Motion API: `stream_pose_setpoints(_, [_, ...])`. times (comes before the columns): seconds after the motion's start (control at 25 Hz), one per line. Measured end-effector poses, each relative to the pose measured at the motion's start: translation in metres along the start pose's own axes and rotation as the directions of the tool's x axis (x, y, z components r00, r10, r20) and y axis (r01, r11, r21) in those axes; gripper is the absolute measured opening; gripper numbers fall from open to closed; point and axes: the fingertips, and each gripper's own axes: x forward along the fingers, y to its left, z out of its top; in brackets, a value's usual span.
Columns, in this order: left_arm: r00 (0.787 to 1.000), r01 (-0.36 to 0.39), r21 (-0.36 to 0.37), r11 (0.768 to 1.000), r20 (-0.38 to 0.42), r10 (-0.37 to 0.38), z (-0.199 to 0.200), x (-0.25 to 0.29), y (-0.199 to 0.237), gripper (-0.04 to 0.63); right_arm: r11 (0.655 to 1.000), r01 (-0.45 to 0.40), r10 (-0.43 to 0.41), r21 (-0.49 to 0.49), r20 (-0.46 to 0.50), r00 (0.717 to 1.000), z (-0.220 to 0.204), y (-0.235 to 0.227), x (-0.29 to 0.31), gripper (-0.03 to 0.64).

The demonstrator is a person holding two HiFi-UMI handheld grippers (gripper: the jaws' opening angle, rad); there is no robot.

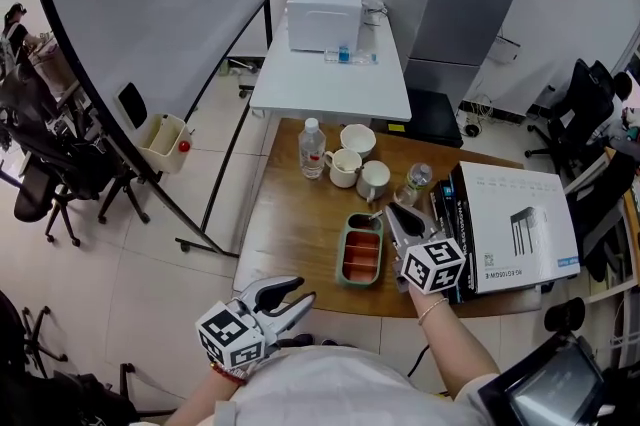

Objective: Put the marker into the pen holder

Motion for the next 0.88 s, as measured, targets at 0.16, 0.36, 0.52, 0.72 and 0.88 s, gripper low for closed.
stream_pose_setpoints(0.16, [0.999, -0.036, -0.007, 0.999, 0.006, 0.036, 0.000, -0.008, 0.008, 0.132, 1.000, 0.011, -0.010, 0.024, -0.024, 1.000, -0.024, -0.003, 0.018, 0.026])
stream_pose_setpoints(0.36, [0.997, -0.071, -0.008, 0.997, 0.003, 0.071, 0.000, -0.017, 0.012, 0.132, 0.999, 0.041, -0.040, 0.003, -0.085, 0.996, -0.054, -0.010, 0.035, 0.026])
stream_pose_setpoints(0.52, [0.995, -0.097, -0.018, 0.995, 0.007, 0.098, -0.003, -0.024, 0.018, 0.132, 0.997, 0.075, -0.071, 0.030, -0.104, 0.992, -0.069, -0.021, 0.038, 0.026])
stream_pose_setpoints(0.72, [0.995, -0.098, -0.018, 0.995, 0.000, 0.098, -0.004, -0.021, 0.019, 0.132, 0.997, 0.059, -0.052, 0.054, -0.126, 0.991, -0.084, -0.024, 0.040, 0.028])
stream_pose_setpoints(0.88, [0.996, -0.085, -0.017, 0.996, 0.000, 0.085, -0.004, -0.016, 0.019, 0.132, 0.997, 0.034, -0.023, 0.068, -0.156, 0.988, -0.095, -0.022, 0.041, 0.115])
